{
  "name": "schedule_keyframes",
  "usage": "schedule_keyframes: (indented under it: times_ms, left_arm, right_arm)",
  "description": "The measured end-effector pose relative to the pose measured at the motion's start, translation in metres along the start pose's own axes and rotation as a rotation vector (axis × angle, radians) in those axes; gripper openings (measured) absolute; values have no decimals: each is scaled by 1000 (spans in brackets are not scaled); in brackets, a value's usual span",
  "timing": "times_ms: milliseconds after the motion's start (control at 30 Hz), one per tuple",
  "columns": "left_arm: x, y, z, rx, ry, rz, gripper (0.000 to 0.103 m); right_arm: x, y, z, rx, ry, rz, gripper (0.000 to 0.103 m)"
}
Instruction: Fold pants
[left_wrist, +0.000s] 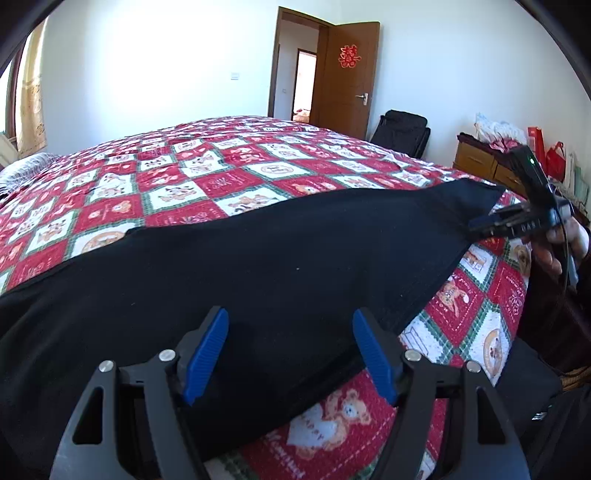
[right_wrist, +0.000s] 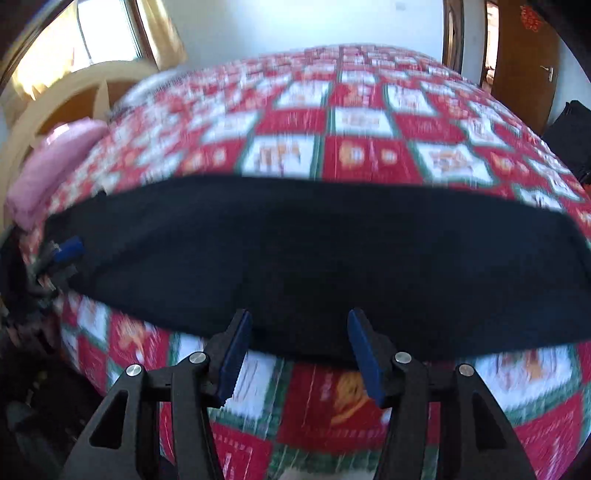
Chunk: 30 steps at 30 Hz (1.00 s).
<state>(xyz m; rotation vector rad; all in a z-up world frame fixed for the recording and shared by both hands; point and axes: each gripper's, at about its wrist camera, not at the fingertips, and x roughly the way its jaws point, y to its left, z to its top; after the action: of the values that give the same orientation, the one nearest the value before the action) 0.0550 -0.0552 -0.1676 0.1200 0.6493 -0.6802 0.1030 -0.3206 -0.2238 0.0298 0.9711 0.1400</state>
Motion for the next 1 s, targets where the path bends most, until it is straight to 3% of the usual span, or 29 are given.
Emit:
schedule_keyframes:
  times_ms: [133, 200, 433, 533, 633, 733, 867, 1000]
  left_arm:
    - [-19, 10, 2, -30, -47, 41, 75]
    - [-27, 17, 3, -44, -80, 73, 88]
    - [-27, 38, -4, -93, -68, 139, 90]
    - [-25, 44, -12, -106, -48, 154, 90]
    - [-26, 50, -19, -123, -37, 159, 90]
    - [-29, 54, -20, -126, -41, 160, 90]
    - [-33, 58, -18, -140, -48, 171, 90]
    - [-49, 70, -14, -136, -81, 235, 90]
  right_arm:
    - [-11, 2, 4, 6, 37, -8, 56]
    - [-18, 14, 12, -13, 2, -34, 56]
    - [-3, 103, 41, -141, -90, 139, 56]
    - [19, 132, 43, -172, -68, 199, 56]
    - [38, 150, 31, -201, 11, 230, 56]
    - [37, 163, 12, -268, 6, 168, 56]
    - [34, 159, 5, -260, 26, 178, 56]
    - [35, 163, 4, -258, 34, 170, 56]
